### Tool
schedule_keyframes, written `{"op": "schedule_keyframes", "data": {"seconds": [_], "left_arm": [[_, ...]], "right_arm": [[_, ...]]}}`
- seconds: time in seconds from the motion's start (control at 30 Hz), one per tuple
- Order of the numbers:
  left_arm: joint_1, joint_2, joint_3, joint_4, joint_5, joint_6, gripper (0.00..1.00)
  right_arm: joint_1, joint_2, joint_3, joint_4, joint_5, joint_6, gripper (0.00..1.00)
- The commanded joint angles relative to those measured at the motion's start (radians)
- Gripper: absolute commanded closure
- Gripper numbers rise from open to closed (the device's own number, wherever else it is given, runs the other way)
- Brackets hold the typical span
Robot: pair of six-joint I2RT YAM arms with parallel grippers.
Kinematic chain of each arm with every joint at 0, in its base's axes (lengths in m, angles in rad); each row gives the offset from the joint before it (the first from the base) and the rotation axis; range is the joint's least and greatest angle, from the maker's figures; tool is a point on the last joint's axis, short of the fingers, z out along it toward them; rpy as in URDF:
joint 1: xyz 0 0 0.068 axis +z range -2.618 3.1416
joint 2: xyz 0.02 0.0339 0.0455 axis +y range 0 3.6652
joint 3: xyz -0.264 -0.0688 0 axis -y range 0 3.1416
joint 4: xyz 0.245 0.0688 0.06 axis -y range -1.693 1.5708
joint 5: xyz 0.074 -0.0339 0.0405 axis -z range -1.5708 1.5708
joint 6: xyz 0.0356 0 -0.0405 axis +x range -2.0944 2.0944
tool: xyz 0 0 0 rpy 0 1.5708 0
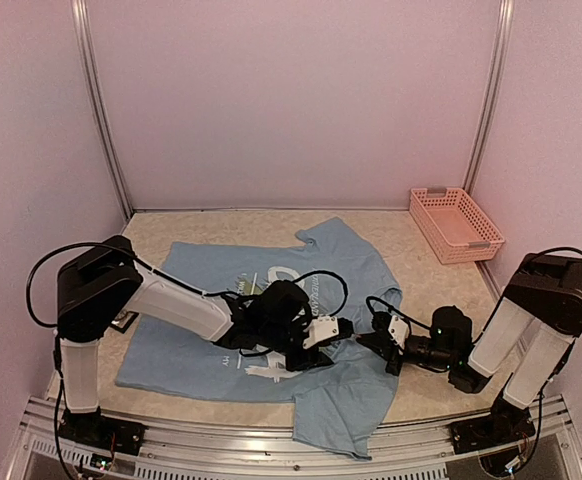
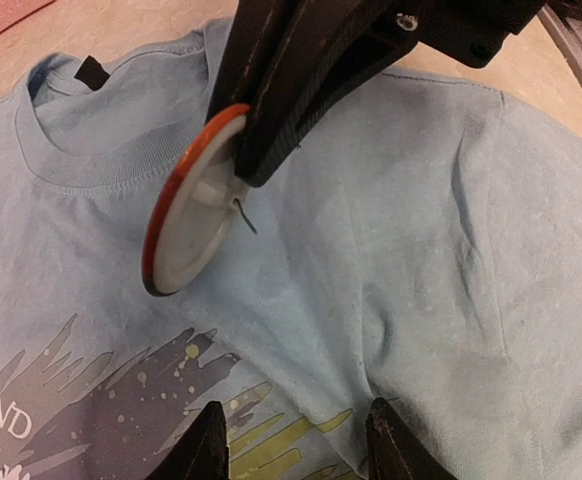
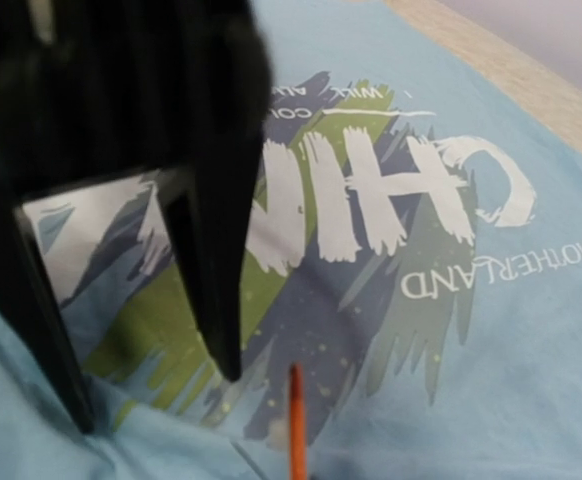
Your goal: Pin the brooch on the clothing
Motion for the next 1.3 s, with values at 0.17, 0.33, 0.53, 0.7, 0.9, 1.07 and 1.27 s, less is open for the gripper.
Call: {"op": "schedule_keyframes", "data": {"seconds": [0.17,0.33,0.53,0.7,0.9,1.07,1.27], "left_arm": [[0.002,0.022,0.062,-0.045,0.089,-0.021,0.51],[-0.004,0.044,0.081,-0.061,0.099,-0.019,0.51],[-0.012,0.074,0.063,-0.035,0.091,-0.03,0.55],[-0.014,0.089,0.067,-0.027,0.059,-0.039,0.69],[-0.013,0.075,0.069,-0.041,0.09,-0.056,1.0],[0.01,0.014,0.042,0.037,0.158,-0.119,1.0],[0.033,-0.021,0.001,0.093,0.227,-0.17,1.0]], "right_arm": [[-0.012,0.006,0.005,0.007,0.001,0.002,1.0],[-0.011,0.011,0.002,0.006,-0.005,0.005,1.0],[-0.013,0.024,0.008,0.005,-0.003,0.006,1.0],[-0.013,0.028,0.006,0.01,-0.004,0.008,1.0],[-0.012,0.041,0.011,0.009,-0.03,-0.005,1.0],[-0.008,0.071,-0.002,0.066,-0.058,-0.03,1.0],[0.018,0.074,0.002,0.055,-0.031,-0.09,1.0]]}}
